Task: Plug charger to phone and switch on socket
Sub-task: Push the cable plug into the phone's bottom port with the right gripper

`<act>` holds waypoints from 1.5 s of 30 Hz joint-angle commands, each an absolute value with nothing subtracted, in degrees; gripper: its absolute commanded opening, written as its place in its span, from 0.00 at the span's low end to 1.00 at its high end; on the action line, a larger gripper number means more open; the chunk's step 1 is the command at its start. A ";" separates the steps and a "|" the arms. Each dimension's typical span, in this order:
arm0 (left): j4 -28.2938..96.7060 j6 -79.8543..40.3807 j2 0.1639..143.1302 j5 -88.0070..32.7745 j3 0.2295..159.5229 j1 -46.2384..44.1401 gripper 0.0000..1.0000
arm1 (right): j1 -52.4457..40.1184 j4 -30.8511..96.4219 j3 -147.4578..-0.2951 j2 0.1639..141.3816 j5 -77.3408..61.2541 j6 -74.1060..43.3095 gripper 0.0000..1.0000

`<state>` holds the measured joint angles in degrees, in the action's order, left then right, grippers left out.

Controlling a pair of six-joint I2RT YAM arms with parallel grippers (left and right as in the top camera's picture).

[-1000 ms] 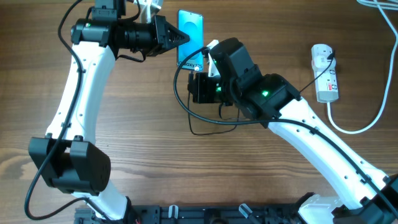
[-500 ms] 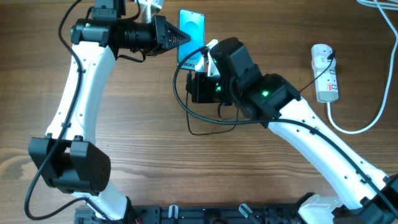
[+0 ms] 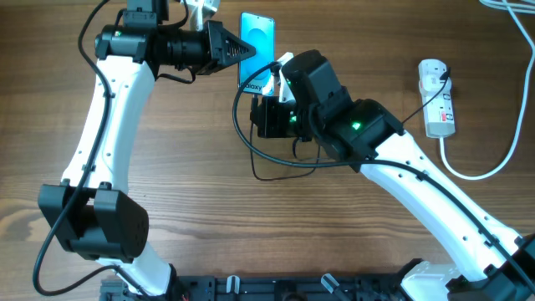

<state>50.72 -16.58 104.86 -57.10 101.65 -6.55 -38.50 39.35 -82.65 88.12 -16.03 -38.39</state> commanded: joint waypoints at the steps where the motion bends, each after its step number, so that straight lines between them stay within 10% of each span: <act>1: 50.43 -15.16 104.81 -58.92 102.19 -6.66 0.04 | -38.57 38.41 -83.90 87.15 -14.74 -38.74 0.04; 45: 52.84 -14.50 104.81 -61.30 102.19 -6.66 0.04 | -36.45 35.40 -86.26 87.13 -11.53 -36.16 0.04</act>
<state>51.18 -15.31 104.86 -56.95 101.69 -6.15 -38.15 38.44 -83.00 88.12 -15.40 -35.97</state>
